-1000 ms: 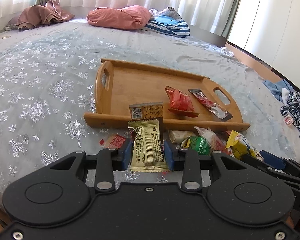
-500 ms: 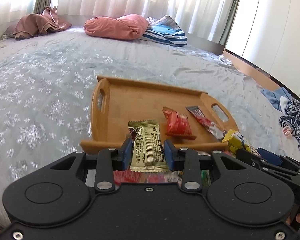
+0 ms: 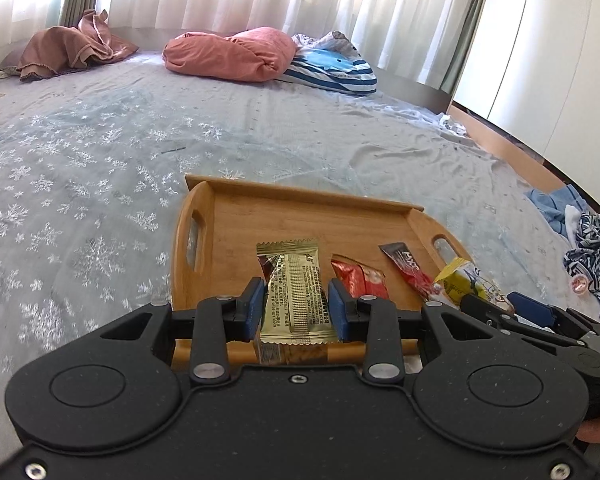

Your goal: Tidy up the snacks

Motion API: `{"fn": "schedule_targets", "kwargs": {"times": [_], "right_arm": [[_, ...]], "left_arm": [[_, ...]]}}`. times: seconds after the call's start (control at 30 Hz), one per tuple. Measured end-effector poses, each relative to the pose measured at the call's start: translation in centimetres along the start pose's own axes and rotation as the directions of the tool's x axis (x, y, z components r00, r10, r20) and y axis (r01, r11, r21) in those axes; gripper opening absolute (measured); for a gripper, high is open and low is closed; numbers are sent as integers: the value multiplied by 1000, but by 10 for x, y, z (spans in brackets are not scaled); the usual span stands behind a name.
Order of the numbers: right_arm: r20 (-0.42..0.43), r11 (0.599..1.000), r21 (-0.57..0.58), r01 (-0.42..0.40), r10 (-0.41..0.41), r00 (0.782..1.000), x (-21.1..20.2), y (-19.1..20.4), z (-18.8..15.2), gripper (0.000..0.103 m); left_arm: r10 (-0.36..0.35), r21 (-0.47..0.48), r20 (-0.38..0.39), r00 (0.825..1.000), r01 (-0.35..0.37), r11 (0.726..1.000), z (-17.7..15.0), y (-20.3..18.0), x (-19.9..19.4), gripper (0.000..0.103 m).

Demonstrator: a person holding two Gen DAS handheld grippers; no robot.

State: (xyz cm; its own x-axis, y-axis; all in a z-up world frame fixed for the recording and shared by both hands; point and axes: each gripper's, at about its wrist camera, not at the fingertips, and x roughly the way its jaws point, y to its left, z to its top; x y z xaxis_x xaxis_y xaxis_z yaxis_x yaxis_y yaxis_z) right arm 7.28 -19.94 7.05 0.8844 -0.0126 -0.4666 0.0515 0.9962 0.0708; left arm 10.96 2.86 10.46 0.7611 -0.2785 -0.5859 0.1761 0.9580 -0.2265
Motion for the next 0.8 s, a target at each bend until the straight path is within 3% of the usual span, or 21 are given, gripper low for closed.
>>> {"fn": "schedule_targets", "kwargs": {"times": [0.47, 0.8], "right_arm": [[-93, 999, -6, 32, -33, 995, 55, 0, 17, 69], [-154, 995, -87, 42, -55, 986, 83, 17, 10, 69]], "left_arm": [[25, -6, -75, 997, -26, 1000, 12, 9, 57, 33], [43, 31, -125, 991, -40, 999, 8, 6, 90, 33]]}}
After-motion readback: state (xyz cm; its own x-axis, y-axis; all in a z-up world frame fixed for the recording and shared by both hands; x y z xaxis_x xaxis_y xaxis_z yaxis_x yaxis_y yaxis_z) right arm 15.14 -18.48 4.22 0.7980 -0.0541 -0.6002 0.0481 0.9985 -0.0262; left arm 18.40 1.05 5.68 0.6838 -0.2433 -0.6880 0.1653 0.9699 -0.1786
